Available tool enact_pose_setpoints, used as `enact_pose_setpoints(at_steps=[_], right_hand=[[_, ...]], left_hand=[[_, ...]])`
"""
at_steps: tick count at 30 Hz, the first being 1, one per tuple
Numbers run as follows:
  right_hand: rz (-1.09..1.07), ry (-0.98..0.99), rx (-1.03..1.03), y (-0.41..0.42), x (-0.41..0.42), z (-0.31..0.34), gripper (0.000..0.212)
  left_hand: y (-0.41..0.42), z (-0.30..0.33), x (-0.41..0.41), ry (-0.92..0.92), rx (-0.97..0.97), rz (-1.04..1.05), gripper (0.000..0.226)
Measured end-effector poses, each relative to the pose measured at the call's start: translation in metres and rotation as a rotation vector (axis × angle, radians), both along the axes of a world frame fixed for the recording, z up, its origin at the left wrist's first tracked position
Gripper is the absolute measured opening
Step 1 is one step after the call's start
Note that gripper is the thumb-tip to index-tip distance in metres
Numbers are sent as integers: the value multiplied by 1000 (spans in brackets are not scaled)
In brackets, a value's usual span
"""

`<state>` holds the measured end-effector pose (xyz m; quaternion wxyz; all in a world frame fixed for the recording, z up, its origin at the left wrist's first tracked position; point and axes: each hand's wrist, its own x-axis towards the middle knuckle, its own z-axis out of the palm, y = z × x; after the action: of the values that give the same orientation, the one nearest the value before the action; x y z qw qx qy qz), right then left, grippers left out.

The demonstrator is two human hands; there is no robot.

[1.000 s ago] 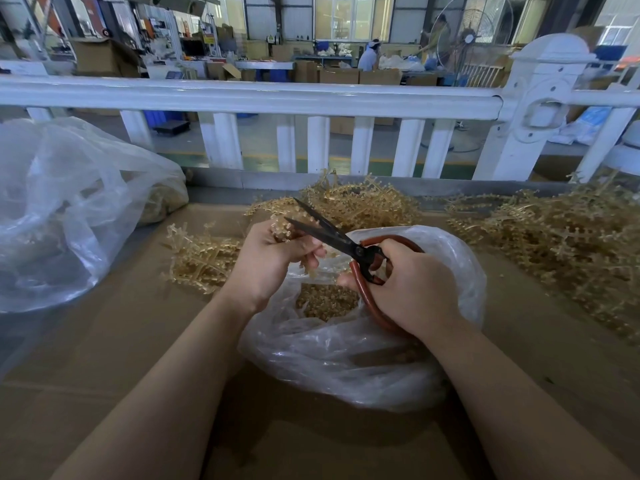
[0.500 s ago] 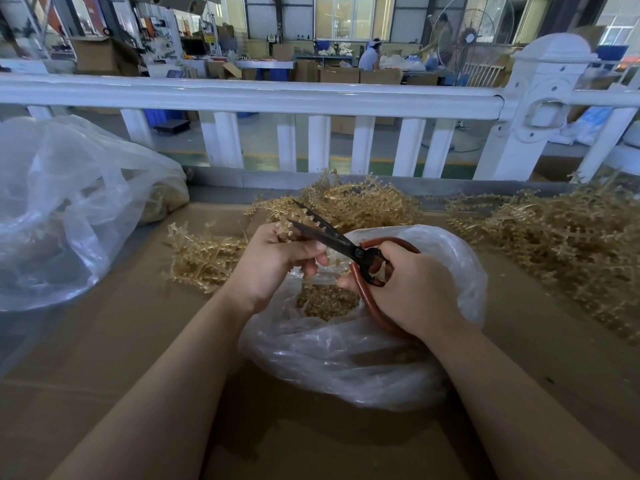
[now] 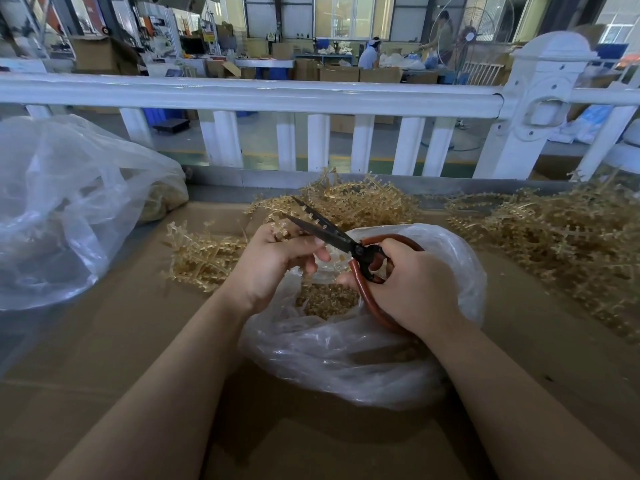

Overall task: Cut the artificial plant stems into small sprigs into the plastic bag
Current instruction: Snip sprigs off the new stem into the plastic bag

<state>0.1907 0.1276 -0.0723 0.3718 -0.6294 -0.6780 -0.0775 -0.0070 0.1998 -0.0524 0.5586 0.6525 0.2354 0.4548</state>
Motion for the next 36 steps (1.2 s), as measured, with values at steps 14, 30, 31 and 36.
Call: enact_pose_setpoints(at_steps=[14,30,31,36], right_hand=[[-35,29,-33,2,2,-2,64],[-64,26,-73,3,-1,2,74],[-73,12,-66,3,-1,2,73],[-81,-17,-36,3,-1,0,73]], left_hand=[[-1,-1,5,-71,104,245,25],[-4,-2,6,60,98,242,20],[-5,-2,6,73,111,253,18],[-5,0,5,88,161,287,14]])
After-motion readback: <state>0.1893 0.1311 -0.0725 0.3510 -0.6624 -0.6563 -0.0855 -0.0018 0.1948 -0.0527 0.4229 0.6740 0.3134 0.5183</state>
